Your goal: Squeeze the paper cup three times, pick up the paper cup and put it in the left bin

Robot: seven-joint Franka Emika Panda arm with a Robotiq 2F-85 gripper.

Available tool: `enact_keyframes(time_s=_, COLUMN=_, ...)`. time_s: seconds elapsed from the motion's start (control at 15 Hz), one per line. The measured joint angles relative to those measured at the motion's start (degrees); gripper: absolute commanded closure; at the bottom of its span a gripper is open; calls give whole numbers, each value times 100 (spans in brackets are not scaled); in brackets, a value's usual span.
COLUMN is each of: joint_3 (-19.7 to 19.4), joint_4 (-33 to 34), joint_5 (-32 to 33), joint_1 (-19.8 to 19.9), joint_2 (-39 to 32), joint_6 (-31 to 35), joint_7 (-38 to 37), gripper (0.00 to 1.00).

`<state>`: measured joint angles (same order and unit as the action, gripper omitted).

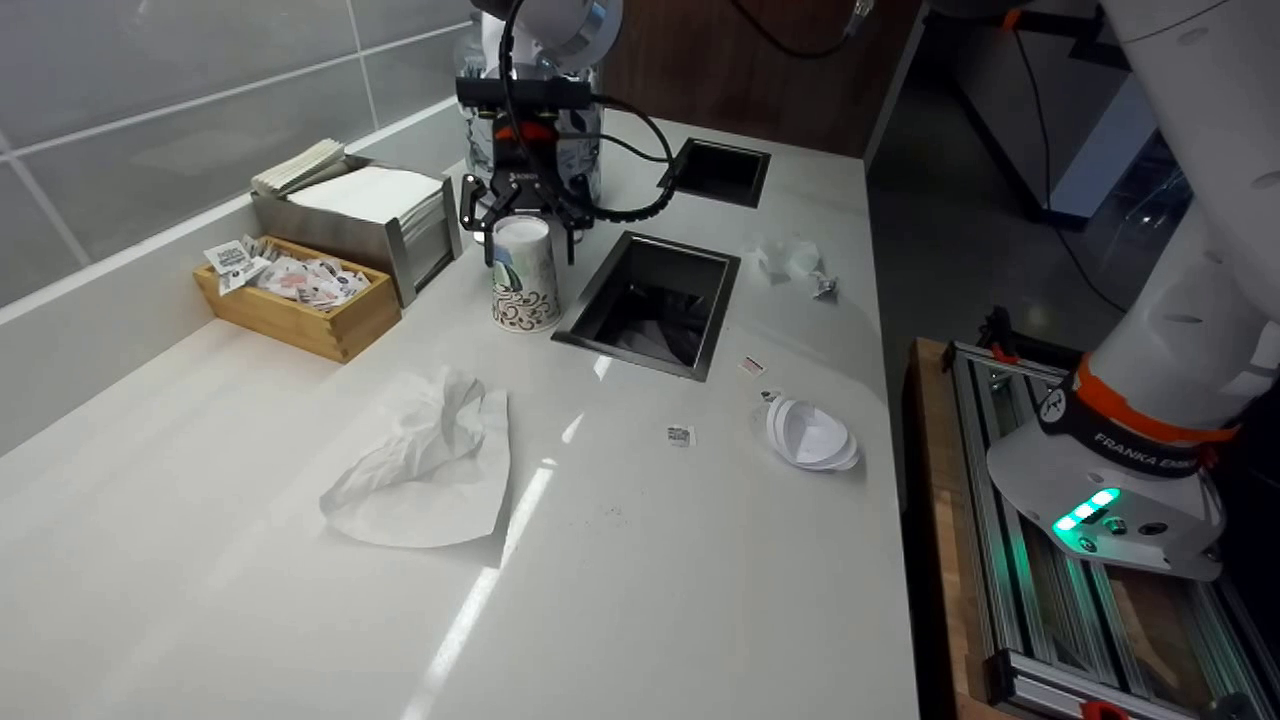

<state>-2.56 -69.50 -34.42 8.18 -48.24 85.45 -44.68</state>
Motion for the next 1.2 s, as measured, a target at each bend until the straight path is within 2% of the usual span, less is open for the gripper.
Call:
enact_keyframes(time_s=0.4, joint_3=-4, joint_4=-11, joint_5=237, joint_1=1, joint_2=-2, joint_6=0, joint_7=84, gripper=0)
enact_keyframes(time_s=0.53, joint_3=-4, joint_4=-11, joint_5=245, joint_1=2, joint_2=-1, joint_6=1, joint_7=120, gripper=27)
enact_keyframes(time_s=0.8, joint_3=-4, joint_4=22, joint_5=199, joint_1=14, joint_2=1, joint_6=38, joint_7=138, gripper=58)
enact_keyframes(time_s=0.87, joint_3=-3, joint_4=26, joint_5=184, joint_1=21, joint_2=4, joint_6=57, joint_7=138, gripper=62)
enact_keyframes(time_s=1.0, joint_3=-3, joint_4=27, joint_5=181, joint_1=26, joint_2=8, joint_6=61, joint_7=138, gripper=63)
enact_keyframes(time_s=1.2, joint_3=-3, joint_4=26, joint_5=182, joint_1=26, joint_2=9, joint_6=61, joint_7=138, gripper=77)
